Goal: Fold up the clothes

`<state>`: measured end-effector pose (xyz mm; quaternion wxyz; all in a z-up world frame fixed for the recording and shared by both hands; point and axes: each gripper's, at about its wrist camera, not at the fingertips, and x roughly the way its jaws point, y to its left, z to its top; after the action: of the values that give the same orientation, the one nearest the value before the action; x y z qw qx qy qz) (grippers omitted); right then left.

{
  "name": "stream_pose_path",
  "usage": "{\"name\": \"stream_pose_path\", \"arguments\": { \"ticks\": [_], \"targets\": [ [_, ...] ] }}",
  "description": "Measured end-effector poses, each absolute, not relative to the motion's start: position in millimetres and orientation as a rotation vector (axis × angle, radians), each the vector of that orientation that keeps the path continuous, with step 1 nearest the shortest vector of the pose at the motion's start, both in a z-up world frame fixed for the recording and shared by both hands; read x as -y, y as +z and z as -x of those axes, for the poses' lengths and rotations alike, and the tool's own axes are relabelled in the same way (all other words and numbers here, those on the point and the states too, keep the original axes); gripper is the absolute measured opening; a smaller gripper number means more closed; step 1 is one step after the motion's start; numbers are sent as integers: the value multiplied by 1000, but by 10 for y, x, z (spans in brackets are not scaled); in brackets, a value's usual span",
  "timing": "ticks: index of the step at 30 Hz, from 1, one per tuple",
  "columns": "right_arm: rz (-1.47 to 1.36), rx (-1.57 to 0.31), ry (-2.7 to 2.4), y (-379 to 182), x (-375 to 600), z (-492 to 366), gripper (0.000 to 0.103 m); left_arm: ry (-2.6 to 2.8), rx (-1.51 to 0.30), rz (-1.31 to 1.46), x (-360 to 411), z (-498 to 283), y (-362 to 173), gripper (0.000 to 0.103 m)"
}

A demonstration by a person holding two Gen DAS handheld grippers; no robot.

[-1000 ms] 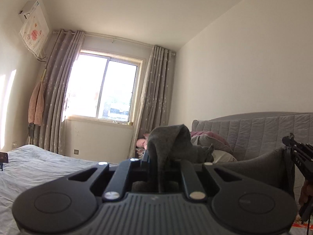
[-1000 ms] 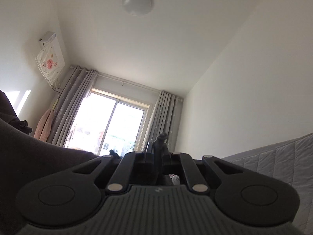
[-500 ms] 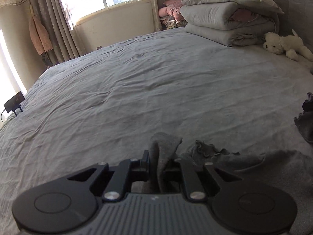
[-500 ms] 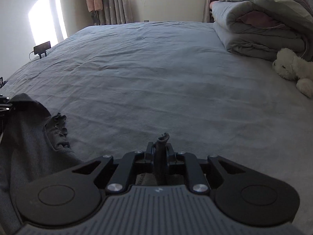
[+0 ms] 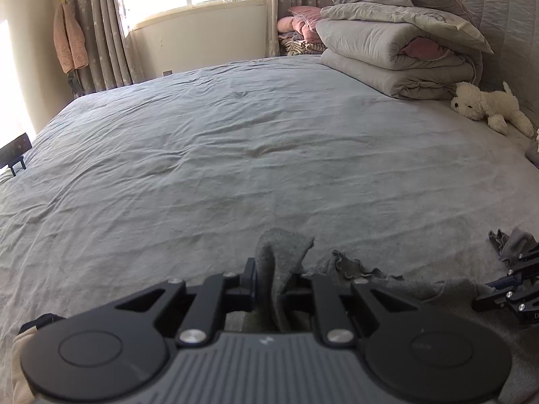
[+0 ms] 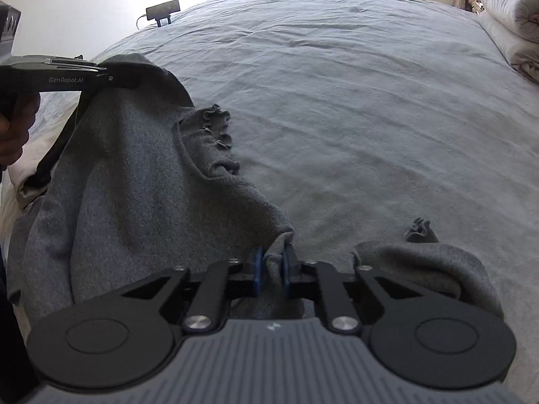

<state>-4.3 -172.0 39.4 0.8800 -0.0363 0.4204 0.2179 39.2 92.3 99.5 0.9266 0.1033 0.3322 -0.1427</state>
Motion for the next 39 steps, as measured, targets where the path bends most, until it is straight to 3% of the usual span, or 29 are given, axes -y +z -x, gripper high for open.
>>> {"name": "stream_pose_path", "arguments": {
  "ticks": [4, 7, 11, 14, 16, 17, 20, 23, 28, 31, 33, 34, 37, 38, 39],
  "targets": [
    [202, -726, 302, 612, 1670, 147, 6, -292, -638, -180, -929, -352, 1077, 11],
    [464, -480, 46, 890, 1651, 284, 5, -367, -590, -104, -922, -340, 1180, 12],
    [575, -227, -135, 1213, 1764, 345, 5, -412, -546, -85, -709, -423, 1234, 13],
    [723, -118, -233, 1131, 1681, 216, 5, -388, -528, -84, -576, -612, 1162, 17],
    [756, -229, -205, 816, 1689, -11, 5, -335, -562, -64, -571, -773, 1044, 34],
    [756, -308, -173, 647, 1711, -127, 5, -298, -591, -81, -581, -838, 964, 39],
    [694, -520, -78, 272, 1810, -395, 6, -218, -666, -156, -647, -995, 715, 35],
    [523, -581, -34, 395, 1965, -470, 11, -222, -718, -119, -750, -1072, 621, 28],
    [244, -656, -14, 664, 2368, -506, 33, -250, -704, -117, -708, -1021, 639, 29],
    [139, -742, -15, 599, 2596, -566, 36, -262, -721, -124, -672, -1020, 593, 35],
    [64, -798, -2, 533, 2710, -568, 36, -269, -738, -123, -647, -1032, 543, 25],
    [26, -824, 14, 496, 2745, -535, 36, -271, -747, -120, -642, -1039, 522, 2],
    [-9, -875, 89, 400, 2716, -427, 36, -265, -759, -111, -641, -1058, 489, 1],
    [12, -883, 108, 376, 2676, -429, 28, -260, -751, -108, -650, -1058, 502, 1],
    [51, -874, 104, 378, 2622, -440, 5, -256, -740, -104, -662, -1055, 523, 1]
  ]
}}
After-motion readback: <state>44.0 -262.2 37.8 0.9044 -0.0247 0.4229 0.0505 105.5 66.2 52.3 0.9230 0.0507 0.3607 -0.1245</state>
